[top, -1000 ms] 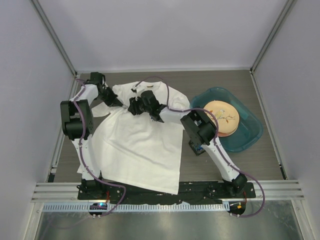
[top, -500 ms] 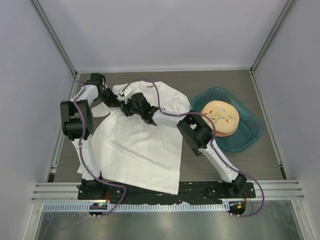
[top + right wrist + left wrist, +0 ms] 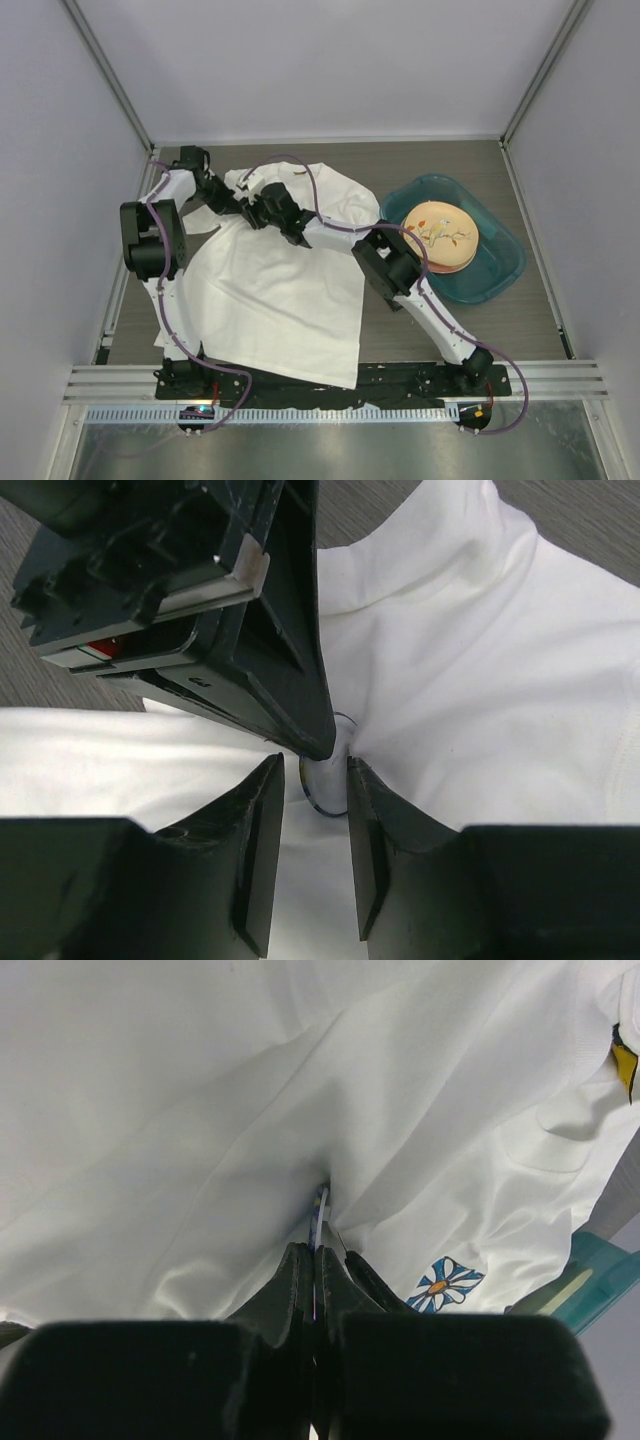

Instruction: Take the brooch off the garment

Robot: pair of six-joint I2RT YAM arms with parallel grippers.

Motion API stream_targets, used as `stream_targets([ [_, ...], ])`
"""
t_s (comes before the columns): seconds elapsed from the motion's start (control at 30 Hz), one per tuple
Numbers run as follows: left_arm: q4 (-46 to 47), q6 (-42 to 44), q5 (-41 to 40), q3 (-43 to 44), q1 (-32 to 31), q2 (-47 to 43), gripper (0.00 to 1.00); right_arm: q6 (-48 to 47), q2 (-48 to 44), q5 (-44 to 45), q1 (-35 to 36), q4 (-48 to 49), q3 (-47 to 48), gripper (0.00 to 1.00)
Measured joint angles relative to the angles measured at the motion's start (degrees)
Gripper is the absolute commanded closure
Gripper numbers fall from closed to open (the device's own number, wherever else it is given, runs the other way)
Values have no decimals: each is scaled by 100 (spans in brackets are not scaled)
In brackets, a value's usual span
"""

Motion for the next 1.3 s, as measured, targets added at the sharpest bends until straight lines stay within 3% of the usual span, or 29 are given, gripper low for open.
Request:
stream_targets([
  [0.47,46,-127,109,-46,92,-120,100,70,297,275,15,-411,546,71],
  [0.57,90,-142,131,-68,92,-133,100,96,326,315,26,-498,640,77],
  [0.7,205,-149,170,-118,92,-157,99,168,328,358,39,-516,664,97],
  [0.9,398,-72,262,-310,107,-319,62,627,328,267,-20,-459,664,99],
  [0.93,387,-26,256,-334,107,-393,59,756,328,166,-61,-411,656,99],
  [1.2,533,136,17,-531,131,-1154,56,2387,494,-1082,-693,369,638,99],
  [1.3,649,114,-20,-697,181,-1257,55,3220,1036,-1672,-892,651,1215,99],
])
